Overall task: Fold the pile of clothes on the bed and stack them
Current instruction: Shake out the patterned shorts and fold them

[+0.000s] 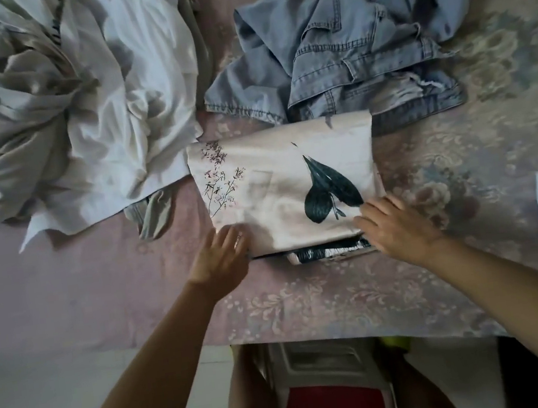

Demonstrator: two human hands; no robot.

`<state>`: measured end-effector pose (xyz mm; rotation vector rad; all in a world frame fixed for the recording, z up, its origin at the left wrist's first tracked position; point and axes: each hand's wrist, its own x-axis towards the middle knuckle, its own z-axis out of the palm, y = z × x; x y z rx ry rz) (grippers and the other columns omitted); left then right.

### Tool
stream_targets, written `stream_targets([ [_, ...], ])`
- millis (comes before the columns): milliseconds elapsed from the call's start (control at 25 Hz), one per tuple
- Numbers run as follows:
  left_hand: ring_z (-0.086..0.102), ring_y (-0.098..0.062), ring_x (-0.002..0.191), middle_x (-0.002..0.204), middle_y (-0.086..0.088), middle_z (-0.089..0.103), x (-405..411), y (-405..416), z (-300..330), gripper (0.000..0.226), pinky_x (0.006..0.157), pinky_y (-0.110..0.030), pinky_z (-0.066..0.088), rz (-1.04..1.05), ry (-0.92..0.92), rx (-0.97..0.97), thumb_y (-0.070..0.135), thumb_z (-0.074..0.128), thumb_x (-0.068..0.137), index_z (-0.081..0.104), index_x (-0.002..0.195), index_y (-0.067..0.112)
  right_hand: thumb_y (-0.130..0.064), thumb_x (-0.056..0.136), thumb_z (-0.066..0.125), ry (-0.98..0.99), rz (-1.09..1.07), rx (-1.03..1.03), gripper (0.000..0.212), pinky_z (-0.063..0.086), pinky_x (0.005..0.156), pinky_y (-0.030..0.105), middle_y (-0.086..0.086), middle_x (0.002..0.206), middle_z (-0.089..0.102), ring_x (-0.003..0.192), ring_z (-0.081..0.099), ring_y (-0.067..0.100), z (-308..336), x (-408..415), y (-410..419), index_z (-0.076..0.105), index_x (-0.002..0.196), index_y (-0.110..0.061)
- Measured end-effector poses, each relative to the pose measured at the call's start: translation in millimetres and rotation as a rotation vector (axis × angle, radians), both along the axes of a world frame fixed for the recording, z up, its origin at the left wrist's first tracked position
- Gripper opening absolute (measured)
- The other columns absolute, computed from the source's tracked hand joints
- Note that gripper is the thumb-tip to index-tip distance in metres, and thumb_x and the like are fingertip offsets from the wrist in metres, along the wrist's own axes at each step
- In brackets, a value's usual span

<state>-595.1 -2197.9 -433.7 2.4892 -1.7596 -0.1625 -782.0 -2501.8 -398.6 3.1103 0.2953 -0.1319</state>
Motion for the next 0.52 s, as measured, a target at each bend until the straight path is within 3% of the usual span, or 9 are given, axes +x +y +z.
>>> stream_targets([
  [120, 0.050, -0.031, 0.124, 0.136, -0.016, 0.053, -20.5, -18.9, -8.6, 0.076, 0.097, -0.047, 0.045, -0.027, 0.072, 0.087, 0.051, 0.054, 0.074, 0.040, 0.132, 0.005, -0.033, 0.073, 0.075, 0.053, -0.024, 0.044, 0.052, 0.043, 0.094, 0.043, 0.012, 0.120, 0.061, 0.112, 0.057, 0.030, -2.9, 14.4, 31.6, 0.062, 0.118, -0.008],
  [200, 0.044, -0.030, 0.132, 0.145, -0.013, 0.044, -26.9, -27.1, -15.4, 0.099, 0.103, -0.046, 0.041, -0.036, 0.121, 0.123, 0.056, 0.071, 0.064, 0.033, 0.140, 0.007, -0.042, 0.066, 0.080, 0.124, -0.059, 0.067, 0.074, 0.046, 0.097, 0.042, 0.013, 0.131, 0.058, 0.119, 0.056, 0.028, -13.5, 24.1, 48.7, 0.059, 0.127, -0.006],
  [280, 0.042, -0.028, 0.133, 0.147, -0.011, 0.042, -28.7, -31.4, -22.7, 0.108, 0.105, -0.045, 0.040, -0.014, 0.140, 0.161, 0.055, 0.079, 0.057, 0.031, 0.142, 0.008, -0.046, 0.057, 0.085, 0.199, -0.109, 0.086, 0.088, 0.046, 0.096, 0.046, 0.013, 0.133, 0.056, 0.120, 0.057, 0.028, -25.4, 28.8, 57.4, 0.056, 0.129, -0.004],
  [360, 0.043, -0.028, 0.133, 0.146, -0.011, 0.043, -33.0, -32.9, -29.3, 0.094, 0.105, -0.046, 0.040, -0.001, 0.098, 0.136, 0.041, 0.076, 0.065, 0.031, 0.142, 0.009, -0.051, 0.054, 0.085, 0.257, -0.122, 0.070, 0.095, 0.045, 0.095, 0.049, 0.014, 0.133, 0.057, 0.119, 0.057, 0.029, -31.5, 29.8, 60.5, 0.055, 0.130, -0.003],
  [440, 0.048, -0.030, 0.129, 0.141, -0.015, 0.048, -33.8, -32.8, -35.3, 0.066, 0.101, -0.047, 0.044, -0.030, 0.004, 0.039, 0.015, 0.054, 0.077, 0.033, 0.139, 0.006, -0.051, 0.056, 0.084, 0.255, -0.099, 0.052, 0.093, 0.047, 0.093, 0.049, 0.016, 0.130, 0.058, 0.117, 0.059, 0.030, -33.0, 30.0, 60.4, 0.056, 0.128, -0.001],
  [520, 0.056, -0.033, 0.119, 0.131, -0.020, 0.056, -26.0, -33.1, -36.4, 0.054, 0.093, -0.047, 0.050, -0.066, -0.025, -0.030, 0.003, 0.035, 0.079, 0.036, 0.133, 0.000, -0.044, 0.060, 0.085, 0.225, -0.104, 0.073, 0.080, 0.051, 0.088, 0.048, 0.017, 0.123, 0.063, 0.110, 0.063, 0.031, -33.7, 32.6, 56.7, 0.060, 0.123, -0.001],
])
